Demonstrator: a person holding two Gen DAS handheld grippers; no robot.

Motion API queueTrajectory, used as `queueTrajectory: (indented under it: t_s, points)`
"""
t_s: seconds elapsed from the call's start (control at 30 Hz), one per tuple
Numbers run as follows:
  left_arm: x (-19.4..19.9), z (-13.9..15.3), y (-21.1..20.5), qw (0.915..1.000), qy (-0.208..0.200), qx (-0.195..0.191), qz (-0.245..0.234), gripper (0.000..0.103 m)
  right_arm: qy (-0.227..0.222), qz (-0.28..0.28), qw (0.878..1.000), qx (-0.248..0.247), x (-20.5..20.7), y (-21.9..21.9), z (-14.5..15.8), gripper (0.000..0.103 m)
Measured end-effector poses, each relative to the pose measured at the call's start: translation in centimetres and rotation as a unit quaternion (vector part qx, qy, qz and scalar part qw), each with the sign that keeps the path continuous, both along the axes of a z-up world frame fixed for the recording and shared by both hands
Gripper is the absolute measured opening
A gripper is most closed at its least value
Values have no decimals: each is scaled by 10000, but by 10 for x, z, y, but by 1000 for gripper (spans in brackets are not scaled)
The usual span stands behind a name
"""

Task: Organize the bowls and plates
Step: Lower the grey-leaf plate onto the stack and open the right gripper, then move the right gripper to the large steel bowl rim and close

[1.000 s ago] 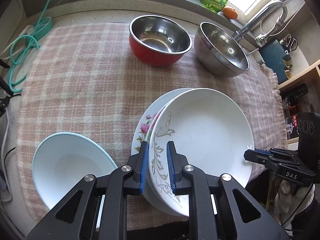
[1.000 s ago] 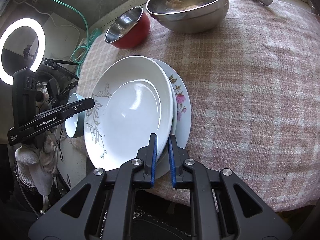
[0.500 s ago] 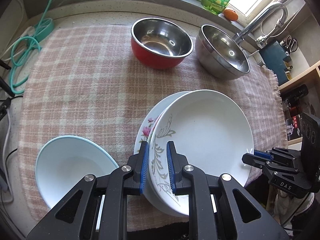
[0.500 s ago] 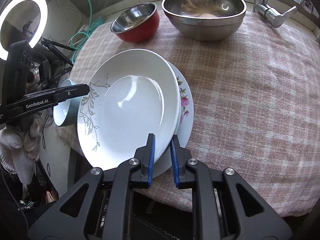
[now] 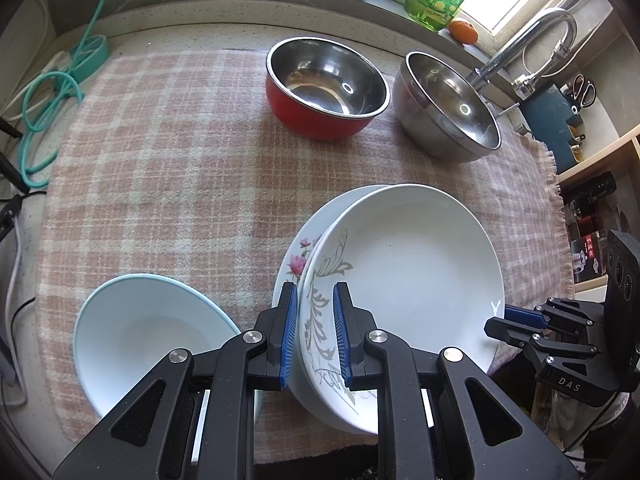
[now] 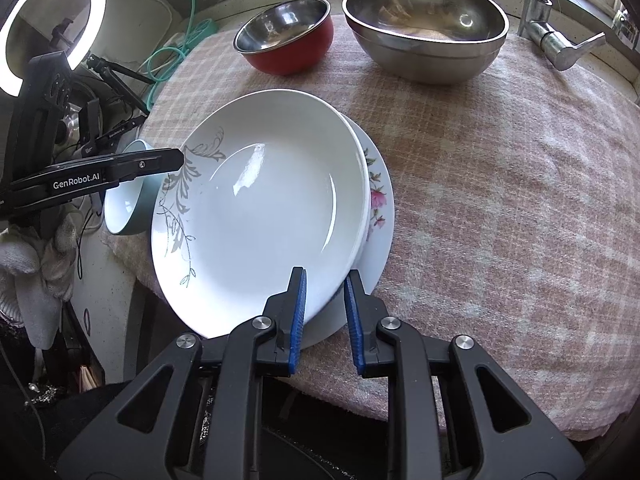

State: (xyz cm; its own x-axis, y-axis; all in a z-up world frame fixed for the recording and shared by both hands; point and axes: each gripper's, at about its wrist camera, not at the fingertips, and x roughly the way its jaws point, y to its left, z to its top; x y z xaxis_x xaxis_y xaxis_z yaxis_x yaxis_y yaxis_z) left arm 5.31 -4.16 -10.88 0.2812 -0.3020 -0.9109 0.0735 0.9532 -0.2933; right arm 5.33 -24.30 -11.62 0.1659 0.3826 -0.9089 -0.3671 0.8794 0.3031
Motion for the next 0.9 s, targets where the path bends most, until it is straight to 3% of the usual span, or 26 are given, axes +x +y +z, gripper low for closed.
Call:
queueTrajectory:
  t_s: [0.17, 0.57, 0.73, 0.9]
  points:
    - [0, 2, 4, 10000, -11, -30, 41, 16, 137, -199, 9991, 362, 5, -13, 2, 21]
    - [4, 12, 4, 9999, -128, -31, 76, 16, -61, -629, 9957, 674, 16, -36, 17, 22]
    - [10, 23, 8, 9994, -268, -148, 174, 16, -190, -978, 9917, 813, 25, -57, 25, 34]
    - [20, 31, 3, 9985, -397, -284, 265, 17, -400, -1265, 9870, 905, 38, -77, 36, 39]
